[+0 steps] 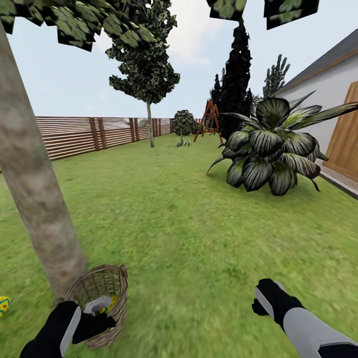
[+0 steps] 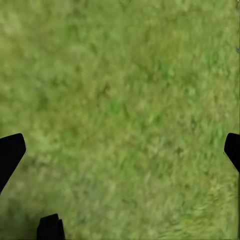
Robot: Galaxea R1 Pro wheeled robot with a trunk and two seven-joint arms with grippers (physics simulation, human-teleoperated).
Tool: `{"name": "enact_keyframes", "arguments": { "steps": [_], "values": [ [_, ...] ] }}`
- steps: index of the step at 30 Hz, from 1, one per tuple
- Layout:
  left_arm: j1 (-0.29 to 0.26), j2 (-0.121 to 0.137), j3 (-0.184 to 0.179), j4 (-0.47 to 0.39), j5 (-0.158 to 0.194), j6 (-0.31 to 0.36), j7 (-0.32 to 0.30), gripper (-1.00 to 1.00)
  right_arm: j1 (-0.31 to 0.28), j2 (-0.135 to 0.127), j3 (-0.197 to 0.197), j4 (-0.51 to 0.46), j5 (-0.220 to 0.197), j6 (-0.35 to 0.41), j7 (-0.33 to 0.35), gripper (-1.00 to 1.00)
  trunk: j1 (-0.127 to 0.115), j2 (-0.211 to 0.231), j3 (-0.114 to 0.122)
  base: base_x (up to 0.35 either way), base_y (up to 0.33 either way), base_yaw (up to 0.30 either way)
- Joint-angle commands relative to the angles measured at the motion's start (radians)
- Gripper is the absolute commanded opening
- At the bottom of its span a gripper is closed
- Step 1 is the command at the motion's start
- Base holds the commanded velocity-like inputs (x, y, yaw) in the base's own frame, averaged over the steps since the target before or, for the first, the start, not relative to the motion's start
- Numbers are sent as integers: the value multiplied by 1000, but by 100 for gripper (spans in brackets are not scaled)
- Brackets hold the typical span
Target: Take the three Easter eggs out of the wicker basket on the lawn in the garden, then place them on the lawn next to a single tree (choose any tree) so that all three eggs are next to the same tree and none are left in the basket.
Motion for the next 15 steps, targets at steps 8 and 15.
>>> {"name": "enact_keyframes", "arguments": {
  "steps": [8, 15],
  "values": [
    [-1, -7, 2, -1, 5, 5, 3, 100, 0, -2, 8, -1, -11, 4, -6, 100, 0, -1, -1, 210, -264, 288],
    [-1, -7, 2, -1, 5, 5, 2, 100, 0, -3, 8, 1, -11, 4, -6, 100, 0, -1, -1, 210, -264, 288]
  ]
}}
